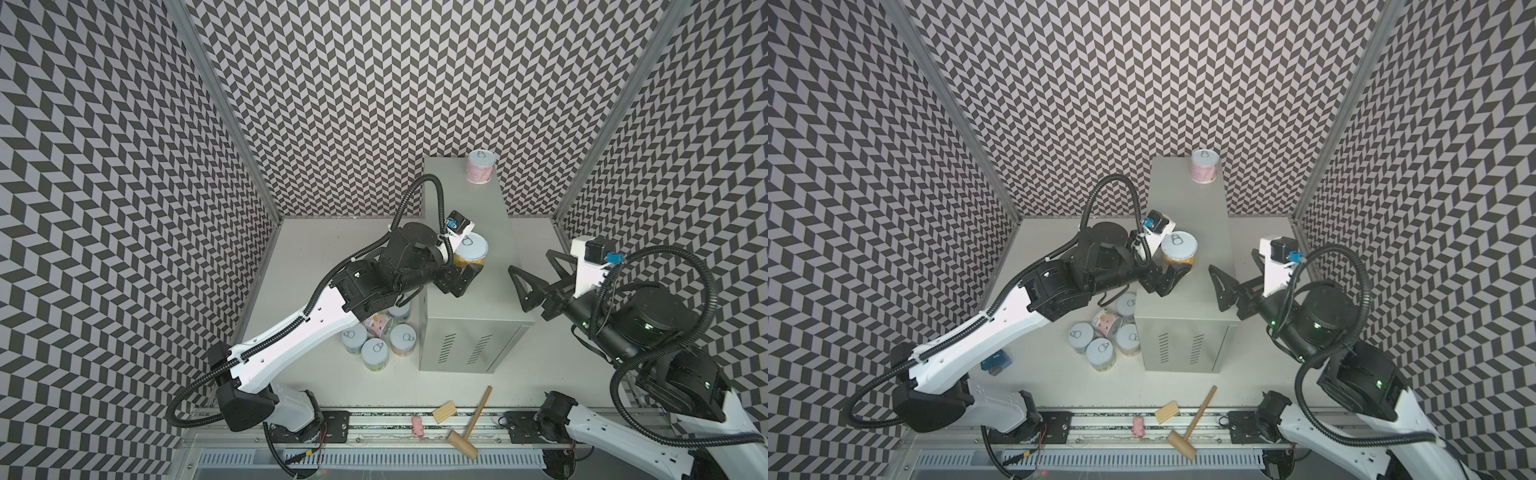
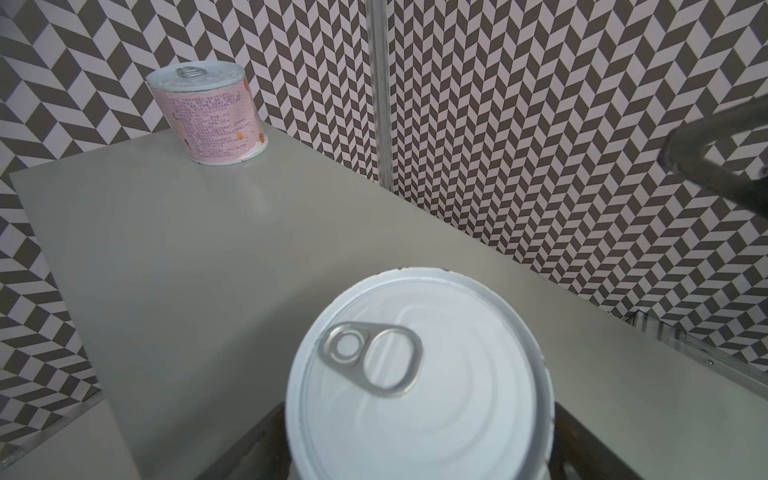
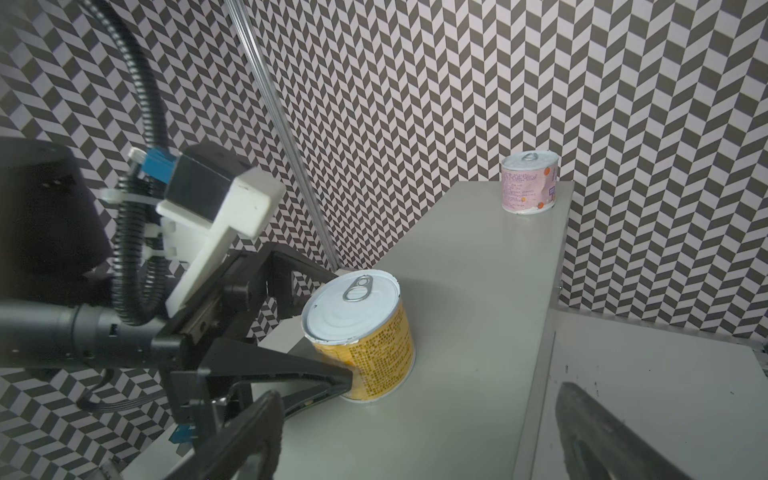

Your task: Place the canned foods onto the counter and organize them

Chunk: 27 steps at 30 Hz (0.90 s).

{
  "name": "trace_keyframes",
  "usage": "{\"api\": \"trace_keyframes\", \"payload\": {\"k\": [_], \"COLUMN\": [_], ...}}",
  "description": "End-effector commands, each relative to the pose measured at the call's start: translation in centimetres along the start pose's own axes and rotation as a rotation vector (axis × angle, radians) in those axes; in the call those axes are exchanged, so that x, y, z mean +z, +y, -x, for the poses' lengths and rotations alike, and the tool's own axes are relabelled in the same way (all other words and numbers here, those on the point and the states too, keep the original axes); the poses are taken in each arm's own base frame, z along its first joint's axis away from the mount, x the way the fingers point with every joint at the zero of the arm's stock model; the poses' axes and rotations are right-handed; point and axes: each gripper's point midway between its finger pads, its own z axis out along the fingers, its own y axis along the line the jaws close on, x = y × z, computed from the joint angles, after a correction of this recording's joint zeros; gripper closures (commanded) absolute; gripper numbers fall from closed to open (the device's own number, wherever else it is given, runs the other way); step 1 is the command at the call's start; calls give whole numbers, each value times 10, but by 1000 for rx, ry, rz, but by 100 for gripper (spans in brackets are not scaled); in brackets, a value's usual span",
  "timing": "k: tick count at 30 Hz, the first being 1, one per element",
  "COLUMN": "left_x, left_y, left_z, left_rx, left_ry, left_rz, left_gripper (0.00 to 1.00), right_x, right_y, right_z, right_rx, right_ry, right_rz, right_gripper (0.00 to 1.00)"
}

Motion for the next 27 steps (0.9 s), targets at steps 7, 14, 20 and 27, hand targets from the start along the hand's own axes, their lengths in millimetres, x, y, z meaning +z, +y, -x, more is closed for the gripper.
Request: {"api": "trace_keyframes", "payload": {"k": [7,14,20,27], "left_x": [-4,2,7,7], "left_y": [-4,-4,-2,7], "left_z": [31,35,36,54], "left_rx": [30,39,47,62], "left_ry": [-89,-102,-96,-123], "left_rz": [-10,-12,-3,13], "left_gripper": [6,15,23,29], "right_x": [2,0,1,-1], "right_y": [9,14,17,17], "right_z": [-1,-4,-10,-12], "right_rx": [7,-7,-31,-38], "right_ry": [-40,-42,-29,-36], "right_rz": [56,94,112,121], "right_gripper": [1,1,1,1]}}
